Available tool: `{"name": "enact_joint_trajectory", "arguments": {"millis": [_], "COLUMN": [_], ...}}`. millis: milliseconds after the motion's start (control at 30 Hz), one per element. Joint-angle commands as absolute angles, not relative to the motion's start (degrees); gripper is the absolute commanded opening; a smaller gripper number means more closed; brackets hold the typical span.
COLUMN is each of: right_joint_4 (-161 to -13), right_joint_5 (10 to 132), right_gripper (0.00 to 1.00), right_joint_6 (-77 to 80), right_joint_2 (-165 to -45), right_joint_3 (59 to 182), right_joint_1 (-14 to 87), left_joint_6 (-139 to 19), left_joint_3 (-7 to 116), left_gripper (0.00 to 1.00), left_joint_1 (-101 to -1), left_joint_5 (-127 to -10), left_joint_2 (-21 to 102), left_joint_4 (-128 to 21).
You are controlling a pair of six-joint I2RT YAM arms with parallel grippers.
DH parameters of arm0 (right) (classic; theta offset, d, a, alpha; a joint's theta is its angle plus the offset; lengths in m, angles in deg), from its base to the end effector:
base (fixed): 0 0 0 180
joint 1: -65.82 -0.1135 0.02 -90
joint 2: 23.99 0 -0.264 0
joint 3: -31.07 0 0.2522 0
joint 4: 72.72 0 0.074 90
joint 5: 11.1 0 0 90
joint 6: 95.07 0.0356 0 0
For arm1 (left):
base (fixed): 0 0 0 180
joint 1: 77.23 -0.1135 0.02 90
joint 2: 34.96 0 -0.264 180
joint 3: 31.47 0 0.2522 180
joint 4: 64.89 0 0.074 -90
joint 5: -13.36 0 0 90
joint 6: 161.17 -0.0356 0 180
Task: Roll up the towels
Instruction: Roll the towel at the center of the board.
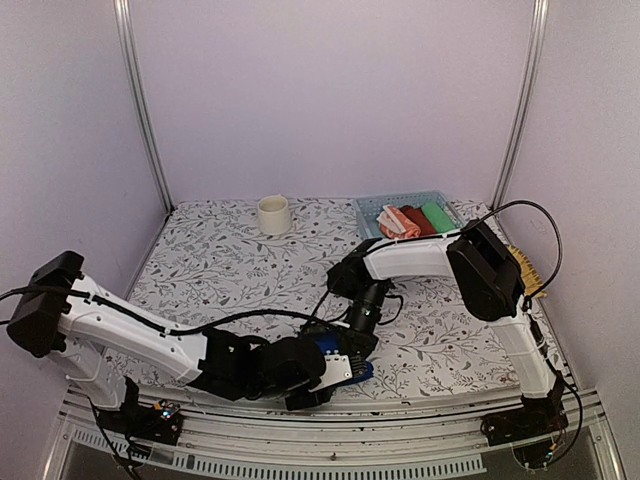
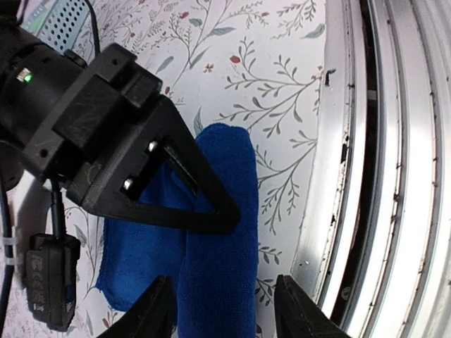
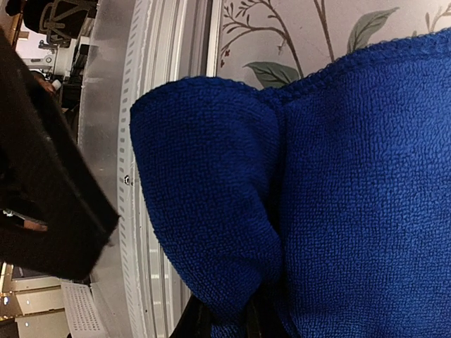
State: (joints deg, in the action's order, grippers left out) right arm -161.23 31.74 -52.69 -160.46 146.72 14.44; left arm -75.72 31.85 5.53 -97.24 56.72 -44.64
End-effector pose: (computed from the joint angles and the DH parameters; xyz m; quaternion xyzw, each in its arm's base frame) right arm 0.2384 0.3402 0.1130 0.6434 -0.6378 -0.3891 0.1667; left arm 0.0528 -0.3165 0.1771 0.5896 0.7095 -0.0895 0.3753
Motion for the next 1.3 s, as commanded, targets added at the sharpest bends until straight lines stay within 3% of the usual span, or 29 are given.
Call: {"name": "enact_joint_trajectory", "arguments": {"millis": [0, 267, 400, 500, 633, 733, 1000, 1267], "right_joint_4": [-158.7, -158.0, -158.1, -158.2, -157.7, -155.2, -127.5, -110.6], "right_joint_5": [41.9, 41.5, 41.4, 41.0, 39.8, 37.5, 49.6, 64.7], "right_gripper": [0.10, 0.10, 0.12, 0.29, 0.43, 0.50, 0.48, 0.49], "right_joint_6": [-52.0, -51.7, -51.7, -52.2, -52.2, -52.3, -43.5, -48.9], "right_joint_2": [-165.8, -165.4, -165.0, -160.8, -148.3, -138.9, -117.2, -108.9], "right_joint_3": [141.7, 141.7, 141.6, 140.3, 137.1, 133.4, 112.2, 98.9], "right_joint_1": [12.7, 12.7, 12.8, 13.8, 18.7, 23.2, 24.9, 12.3], "left_joint_6": [-82.0, -81.8, -81.1, -79.9, -77.4, -74.5, -63.0, -53.0], "left_joint_3": [33.3, 35.4, 37.8, 38.8, 37.9, 36.5, 35.7, 33.9], "left_gripper": [0.51, 0.48, 0.34, 0.18, 0.07, 0.05, 0.03, 0.02], "left_joint_1": [3.7, 1.5, 0.9, -0.4, -3.6, -6.7, -16.8, -22.1], "left_joint_5": [-96.9, -93.1, -93.1, -91.3, -85.9, -80.5, -58.4, -40.0], "left_joint_2": [59.3, 64.8, 68.1, 68.6, 67.6, 67.0, 68.4, 70.2], "left_joint_4": [-41.8, -40.8, -40.2, -39.6, -39.1, -39.9, -42.6, -49.2]}}
